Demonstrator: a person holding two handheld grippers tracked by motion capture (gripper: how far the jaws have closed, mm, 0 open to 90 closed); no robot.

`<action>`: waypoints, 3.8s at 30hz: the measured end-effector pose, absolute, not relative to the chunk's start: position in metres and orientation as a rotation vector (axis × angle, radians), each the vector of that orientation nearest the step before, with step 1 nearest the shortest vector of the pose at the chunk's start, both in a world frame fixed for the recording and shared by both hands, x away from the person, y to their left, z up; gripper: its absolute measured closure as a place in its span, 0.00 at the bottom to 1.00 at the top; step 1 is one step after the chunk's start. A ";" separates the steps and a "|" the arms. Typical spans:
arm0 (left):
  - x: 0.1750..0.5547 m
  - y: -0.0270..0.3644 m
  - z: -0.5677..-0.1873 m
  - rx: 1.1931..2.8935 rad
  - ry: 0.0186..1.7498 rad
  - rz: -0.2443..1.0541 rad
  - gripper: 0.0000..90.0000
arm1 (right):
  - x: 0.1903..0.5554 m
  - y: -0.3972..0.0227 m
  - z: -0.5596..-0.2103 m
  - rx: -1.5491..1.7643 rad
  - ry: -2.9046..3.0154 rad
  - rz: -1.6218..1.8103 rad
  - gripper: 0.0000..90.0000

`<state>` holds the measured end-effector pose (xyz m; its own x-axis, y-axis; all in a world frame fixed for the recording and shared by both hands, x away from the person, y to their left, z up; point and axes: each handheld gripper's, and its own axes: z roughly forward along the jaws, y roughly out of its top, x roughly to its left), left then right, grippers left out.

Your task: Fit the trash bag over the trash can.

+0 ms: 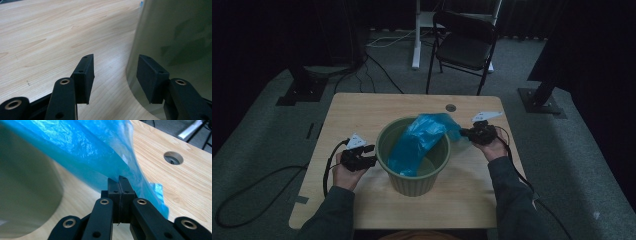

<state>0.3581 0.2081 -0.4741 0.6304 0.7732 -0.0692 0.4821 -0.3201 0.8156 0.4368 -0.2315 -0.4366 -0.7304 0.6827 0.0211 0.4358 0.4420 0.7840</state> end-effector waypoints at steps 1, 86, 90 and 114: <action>0.357 0.208 -0.473 1.981 0.983 0.425 0.54 | 0.434 -0.232 -0.434 0.956 2.398 1.187 1.00; 0.389 0.147 -0.342 2.006 0.618 0.290 0.50 | 0.369 -0.140 -0.340 0.378 2.451 1.399 1.00; 0.388 0.139 -0.344 2.045 0.623 0.325 0.60 | 0.367 -0.136 -0.339 0.351 2.448 1.390 1.00; 0.390 0.138 -0.328 1.937 0.619 0.314 0.67 | 0.358 -0.127 -0.346 0.286 2.466 1.320 1.00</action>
<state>0.3895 0.1379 -0.3281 0.8329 0.5507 -0.0547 0.2806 -0.3349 0.8995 0.3582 -0.1269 -0.3458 -0.9259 0.3259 -0.1909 0.0219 0.5511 0.8341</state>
